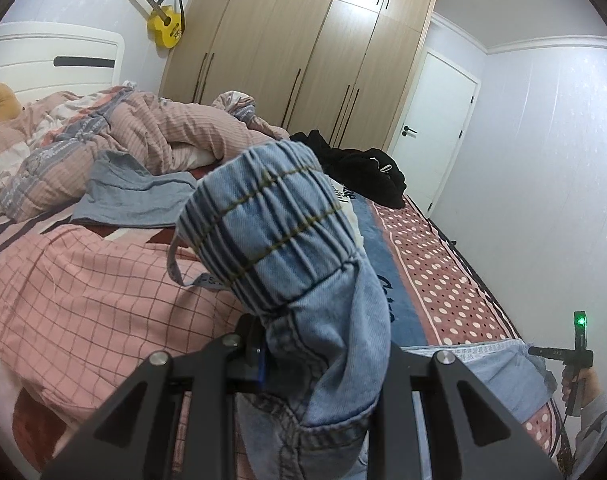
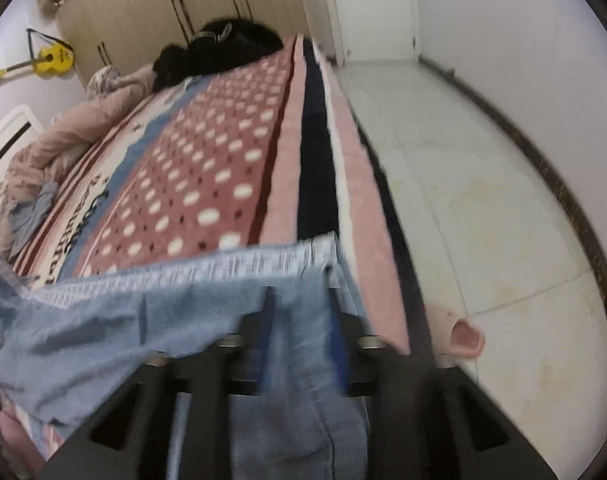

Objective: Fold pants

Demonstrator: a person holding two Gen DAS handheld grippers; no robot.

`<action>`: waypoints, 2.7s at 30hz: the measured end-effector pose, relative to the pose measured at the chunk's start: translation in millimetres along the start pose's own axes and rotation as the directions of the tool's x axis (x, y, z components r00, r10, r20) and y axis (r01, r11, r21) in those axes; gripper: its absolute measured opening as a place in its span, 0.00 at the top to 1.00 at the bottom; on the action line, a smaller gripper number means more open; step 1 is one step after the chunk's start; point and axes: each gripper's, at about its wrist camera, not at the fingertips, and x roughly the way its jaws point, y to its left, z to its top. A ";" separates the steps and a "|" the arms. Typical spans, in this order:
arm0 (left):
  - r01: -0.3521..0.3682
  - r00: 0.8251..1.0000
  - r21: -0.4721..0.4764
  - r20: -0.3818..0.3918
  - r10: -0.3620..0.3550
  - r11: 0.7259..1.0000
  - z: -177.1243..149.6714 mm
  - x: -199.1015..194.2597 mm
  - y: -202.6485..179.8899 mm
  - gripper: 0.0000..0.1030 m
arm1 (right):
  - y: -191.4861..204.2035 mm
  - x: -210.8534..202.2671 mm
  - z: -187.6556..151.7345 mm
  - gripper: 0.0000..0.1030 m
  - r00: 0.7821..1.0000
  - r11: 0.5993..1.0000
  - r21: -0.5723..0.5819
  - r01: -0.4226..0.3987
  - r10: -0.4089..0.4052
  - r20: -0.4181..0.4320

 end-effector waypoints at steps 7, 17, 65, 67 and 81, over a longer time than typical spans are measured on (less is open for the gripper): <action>-0.003 1.000 0.002 0.000 0.003 1.000 -0.6 -1.0 -1.9 0.80 | 16.5 -6.1 -12.2 0.97 0.999 0.996 -0.080 -0.039 0.040 0.004; -0.031 0.999 -0.020 0.011 0.032 0.999 -0.3 -3.9 7.9 0.80 | 28.8 -13.1 4.9 0.99 0.976 0.983 -0.053 0.175 -0.166 0.144; 0.007 1.000 -0.058 0.016 -0.006 0.998 -1.7 1.7 27.5 0.80 | 239.2 35.4 -0.2 0.97 0.990 0.668 -0.744 0.014 -0.114 -0.084; 0.011 1.000 -0.060 0.016 -0.010 0.998 -1.7 0.3 27.7 0.80 | 239.4 58.2 1.2 0.97 0.982 0.671 -0.740 0.042 -0.163 -0.093; 0.019 1.000 -0.023 0.011 -0.018 1.000 -1.7 -2.5 15.3 0.80 | 156.2 20.3 13.0 0.59 0.985 0.826 -0.561 -0.046 -0.055 -0.162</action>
